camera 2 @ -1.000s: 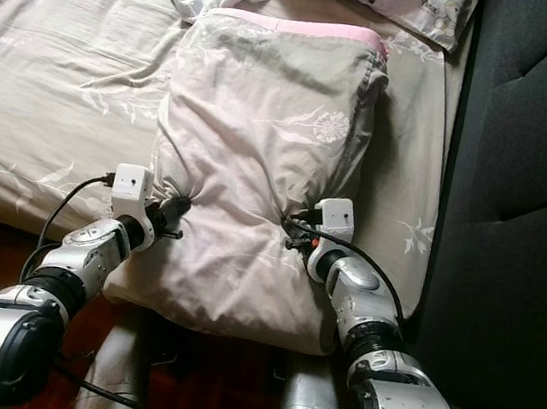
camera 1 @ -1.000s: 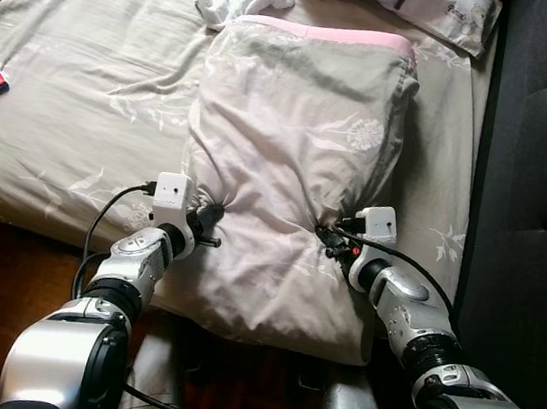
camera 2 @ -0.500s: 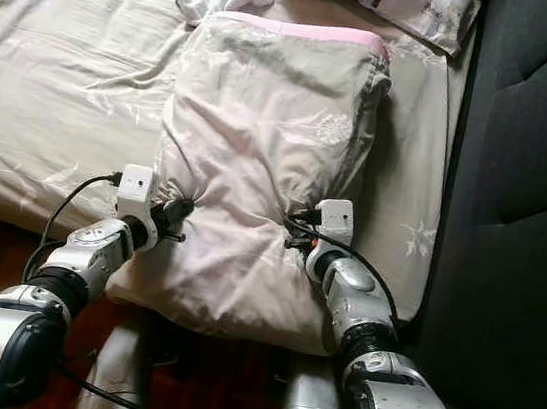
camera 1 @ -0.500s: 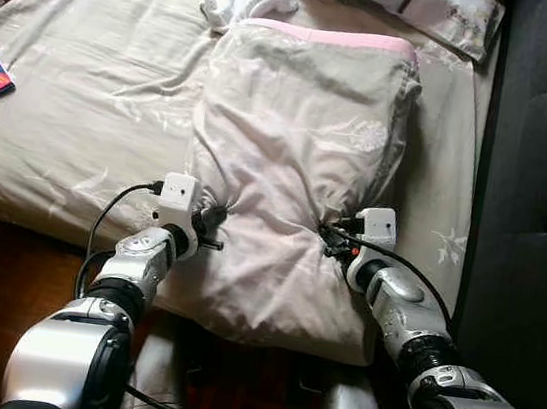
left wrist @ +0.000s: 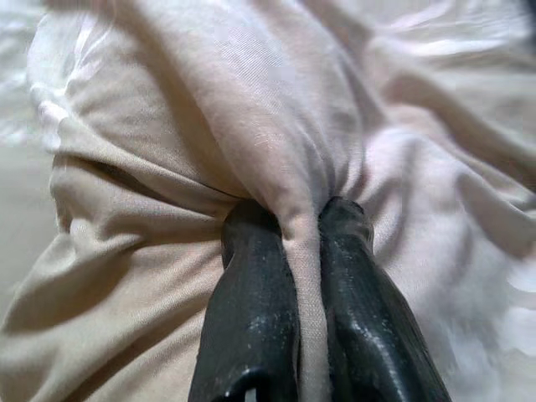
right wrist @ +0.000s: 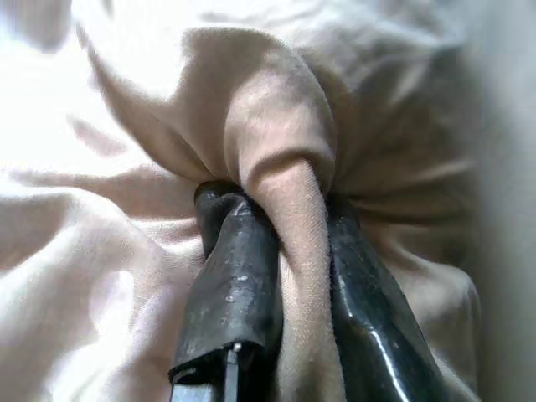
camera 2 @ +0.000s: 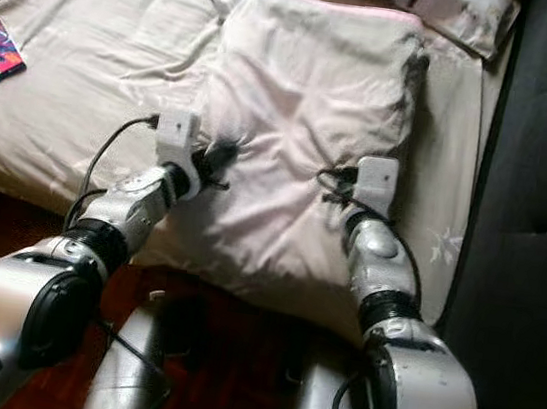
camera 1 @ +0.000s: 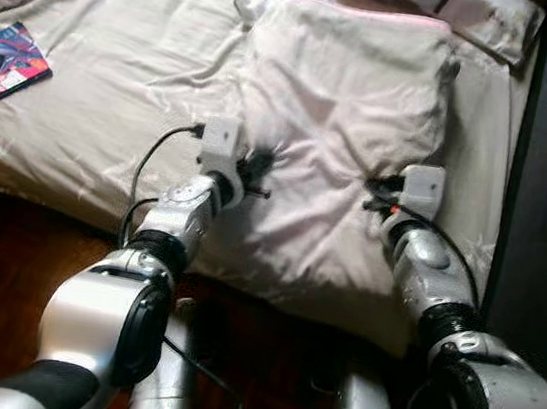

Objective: Clean up the room

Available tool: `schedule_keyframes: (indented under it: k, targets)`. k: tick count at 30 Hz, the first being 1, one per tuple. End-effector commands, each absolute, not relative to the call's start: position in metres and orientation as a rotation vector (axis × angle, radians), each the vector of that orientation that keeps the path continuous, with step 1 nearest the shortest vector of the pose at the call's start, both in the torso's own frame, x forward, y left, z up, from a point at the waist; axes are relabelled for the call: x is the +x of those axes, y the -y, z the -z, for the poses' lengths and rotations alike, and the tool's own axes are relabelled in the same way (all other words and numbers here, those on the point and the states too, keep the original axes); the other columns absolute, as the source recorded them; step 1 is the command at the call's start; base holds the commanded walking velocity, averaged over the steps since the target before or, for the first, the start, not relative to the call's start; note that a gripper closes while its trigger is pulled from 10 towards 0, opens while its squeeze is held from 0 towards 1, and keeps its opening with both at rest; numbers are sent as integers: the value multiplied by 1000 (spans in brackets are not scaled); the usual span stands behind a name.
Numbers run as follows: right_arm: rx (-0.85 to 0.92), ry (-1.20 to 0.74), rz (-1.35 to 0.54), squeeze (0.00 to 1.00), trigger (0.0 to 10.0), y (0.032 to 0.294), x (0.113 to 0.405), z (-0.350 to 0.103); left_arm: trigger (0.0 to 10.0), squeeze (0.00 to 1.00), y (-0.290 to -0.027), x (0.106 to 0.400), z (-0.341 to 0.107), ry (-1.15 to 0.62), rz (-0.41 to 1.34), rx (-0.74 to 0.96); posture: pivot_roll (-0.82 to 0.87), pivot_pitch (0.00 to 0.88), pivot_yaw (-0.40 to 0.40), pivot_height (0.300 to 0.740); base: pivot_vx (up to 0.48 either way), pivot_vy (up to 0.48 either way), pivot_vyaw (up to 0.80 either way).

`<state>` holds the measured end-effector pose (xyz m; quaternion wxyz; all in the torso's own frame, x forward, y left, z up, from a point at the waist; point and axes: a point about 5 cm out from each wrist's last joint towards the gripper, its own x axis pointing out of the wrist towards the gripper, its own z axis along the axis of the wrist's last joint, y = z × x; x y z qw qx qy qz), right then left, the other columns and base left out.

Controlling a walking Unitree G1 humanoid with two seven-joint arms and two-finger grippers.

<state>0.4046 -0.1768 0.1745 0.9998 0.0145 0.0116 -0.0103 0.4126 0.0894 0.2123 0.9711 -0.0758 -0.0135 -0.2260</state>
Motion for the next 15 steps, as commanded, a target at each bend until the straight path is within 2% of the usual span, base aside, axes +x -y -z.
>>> schedule_keyframes:
  k: [1, 2, 8, 9, 11, 14, 15]
  targets:
    - [47, 213, 114, 0, 10000, 197, 409, -227, 10000, 0, -80, 413, -234, 126, 515, -169, -84, 545, 41, 636, 0, 0, 0]
    - [44, 291, 154, 0, 10000, 207, 407, -243, 10000, 0, -75, 413, -245, 163, 540, -183, -84, 545, 41, 636, 0, 0, 0]
    - [7, 446, 274, 0, 10000, 232, 399, -276, 10000, 0, -64, 413, -258, 194, 600, -208, -92, 541, 46, 636, 0, 0, 0]
    - [7, 446, 274, 0, 10000, 232, 399, -276, 10000, 0, -64, 413, -258, 194, 600, -208, -92, 541, 46, 636, 0, 0, 0]
    - [-9, 484, 381, 0, 10000, 249, 391, -281, 10000, 0, -58, 411, -258, 188, 636, -199, -104, 540, 44, 636, 0, 0, 0]
    - [-15, 494, 417, 0, 10000, 255, 387, -281, 10000, 0, -56, 411, -258, 184, 645, -202, -104, 540, 44, 636, 0, 0, 0]
    - [-40, 499, 478, 0, 10000, 265, 377, -273, 10000, 0, -52, 409, -251, 154, 678, -188, -108, 542, 51, 636, 0, 0, 0]
